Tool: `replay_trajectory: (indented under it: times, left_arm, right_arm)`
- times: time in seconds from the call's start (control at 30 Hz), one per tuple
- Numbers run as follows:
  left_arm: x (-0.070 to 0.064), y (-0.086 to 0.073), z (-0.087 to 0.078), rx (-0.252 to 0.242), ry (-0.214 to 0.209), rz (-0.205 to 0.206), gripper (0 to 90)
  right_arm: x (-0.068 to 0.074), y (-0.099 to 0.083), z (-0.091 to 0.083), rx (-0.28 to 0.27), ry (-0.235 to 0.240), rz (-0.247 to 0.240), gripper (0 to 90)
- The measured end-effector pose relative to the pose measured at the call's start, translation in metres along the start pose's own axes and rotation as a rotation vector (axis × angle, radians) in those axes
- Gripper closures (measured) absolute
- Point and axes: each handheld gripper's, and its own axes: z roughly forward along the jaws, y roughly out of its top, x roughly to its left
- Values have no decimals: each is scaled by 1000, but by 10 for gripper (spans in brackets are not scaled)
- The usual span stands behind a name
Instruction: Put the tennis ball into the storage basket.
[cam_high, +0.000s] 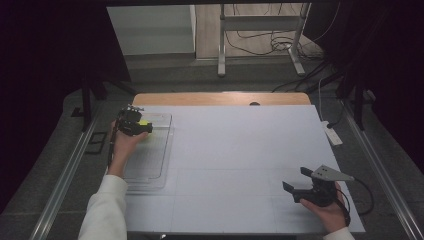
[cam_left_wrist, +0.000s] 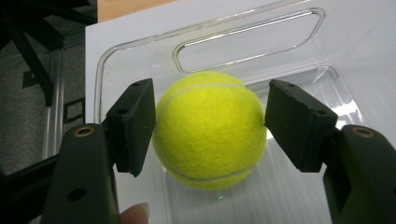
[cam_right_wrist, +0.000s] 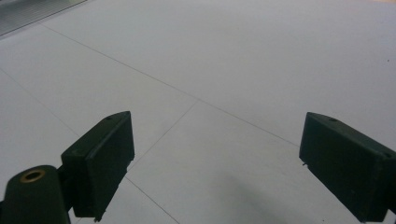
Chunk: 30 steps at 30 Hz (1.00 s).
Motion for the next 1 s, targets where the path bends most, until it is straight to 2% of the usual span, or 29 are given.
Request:
replay_trajectory:
  times: [0.1, 0.27, 0.47, 0.67, 0.87, 0.93, 0.97, 1.0]
  left_arm:
    - [0, 0, -2, -10, -12, -7, 323]
    - [2, -1, -7, -37, -63, -25, 302]
    - [7, -4, -19, -94, -154, -78, 280]
    - [7, -11, -33, -141, -215, -96, 262]
    - [1, -18, -48, -185, -264, -77, 234]
    - [-1, -20, -54, -203, -292, -77, 226]
    - [-1, -20, -54, -203, -292, -77, 221]
    - [-3, -23, -58, -219, -319, -76, 221]
  right_arm:
    - [0, 0, 0, 0, 1, 1, 108]
    - [-1, 0, 0, -4, 5, 6, 107]
    - [-2, -1, 0, -6, 6, 11, 107]
    - [-3, -1, 1, -7, 12, 14, 108]
    - [-3, 0, 0, -12, 9, 16, 109]
    - [-3, 0, 0, -13, 7, 16, 109]
    - [-3, 0, 0, -13, 7, 16, 109]
    - [-2, 0, 0, -11, 6, 15, 109]
